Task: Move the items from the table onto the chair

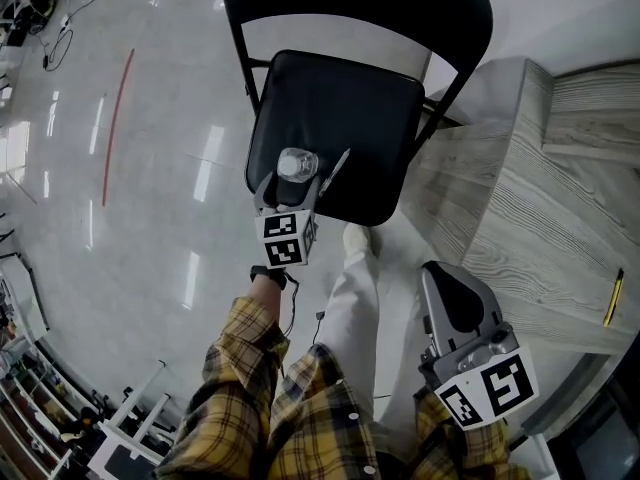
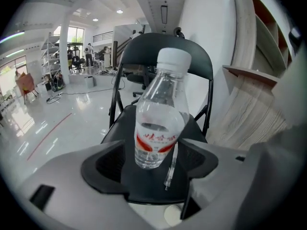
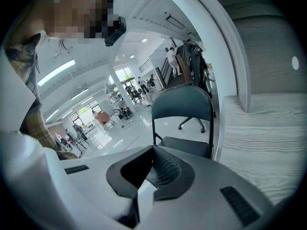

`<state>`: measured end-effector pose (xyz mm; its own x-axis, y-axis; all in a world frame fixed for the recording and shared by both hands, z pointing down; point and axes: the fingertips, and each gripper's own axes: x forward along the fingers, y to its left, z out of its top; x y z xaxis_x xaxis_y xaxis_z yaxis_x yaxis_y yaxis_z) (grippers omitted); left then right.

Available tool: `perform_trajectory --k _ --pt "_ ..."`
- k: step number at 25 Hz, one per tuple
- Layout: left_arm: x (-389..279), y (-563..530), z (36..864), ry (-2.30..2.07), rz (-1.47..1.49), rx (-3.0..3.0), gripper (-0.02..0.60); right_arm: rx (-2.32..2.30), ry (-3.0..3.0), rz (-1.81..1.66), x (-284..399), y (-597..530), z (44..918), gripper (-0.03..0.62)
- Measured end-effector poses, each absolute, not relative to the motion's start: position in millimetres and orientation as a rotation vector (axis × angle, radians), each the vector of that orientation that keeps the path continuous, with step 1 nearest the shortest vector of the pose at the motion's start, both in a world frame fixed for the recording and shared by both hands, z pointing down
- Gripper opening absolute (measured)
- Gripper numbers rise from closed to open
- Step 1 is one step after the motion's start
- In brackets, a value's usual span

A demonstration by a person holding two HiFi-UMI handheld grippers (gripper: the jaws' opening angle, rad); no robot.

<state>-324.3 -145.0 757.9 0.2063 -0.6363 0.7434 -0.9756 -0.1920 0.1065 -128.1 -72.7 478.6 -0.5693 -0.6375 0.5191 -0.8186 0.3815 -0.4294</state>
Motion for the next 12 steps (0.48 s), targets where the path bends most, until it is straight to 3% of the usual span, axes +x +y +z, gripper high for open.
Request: perform_trajectory --k 12 --pt "-307.0 -110.4 670.2 -1.551 0.725 1.901 0.332 1.41 -2.413 0.923 -84.2 -46.6 419.6 0.018"
